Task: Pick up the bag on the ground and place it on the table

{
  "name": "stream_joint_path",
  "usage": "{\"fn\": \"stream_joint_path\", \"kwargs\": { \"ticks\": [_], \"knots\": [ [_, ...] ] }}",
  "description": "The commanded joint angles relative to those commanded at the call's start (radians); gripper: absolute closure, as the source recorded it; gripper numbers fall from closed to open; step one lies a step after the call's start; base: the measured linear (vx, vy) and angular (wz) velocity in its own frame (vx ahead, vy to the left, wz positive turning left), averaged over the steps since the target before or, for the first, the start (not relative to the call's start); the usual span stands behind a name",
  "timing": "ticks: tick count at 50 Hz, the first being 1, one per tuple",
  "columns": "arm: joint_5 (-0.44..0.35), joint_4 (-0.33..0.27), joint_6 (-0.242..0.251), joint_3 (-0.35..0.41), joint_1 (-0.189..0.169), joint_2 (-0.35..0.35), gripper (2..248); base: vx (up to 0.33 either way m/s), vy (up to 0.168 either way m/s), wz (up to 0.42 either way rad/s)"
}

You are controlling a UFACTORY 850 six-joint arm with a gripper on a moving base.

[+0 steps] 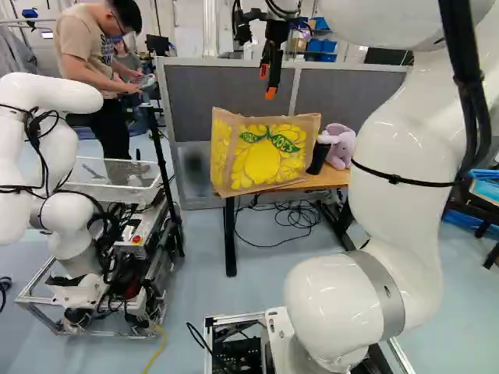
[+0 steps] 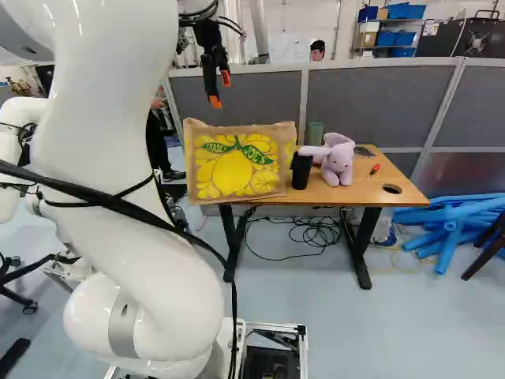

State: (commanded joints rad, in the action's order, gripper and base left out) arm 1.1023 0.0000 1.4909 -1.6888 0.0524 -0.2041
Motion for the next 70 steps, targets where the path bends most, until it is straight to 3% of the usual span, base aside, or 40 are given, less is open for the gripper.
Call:
{"fn": "stream_joint_path", "kwargs": {
  "ticks": [70],
  "knots": [
    [0.000,0.000,0.000,0.000,0.000,0.000,3,-0.037,-0.003,0.002]
  ]
}}
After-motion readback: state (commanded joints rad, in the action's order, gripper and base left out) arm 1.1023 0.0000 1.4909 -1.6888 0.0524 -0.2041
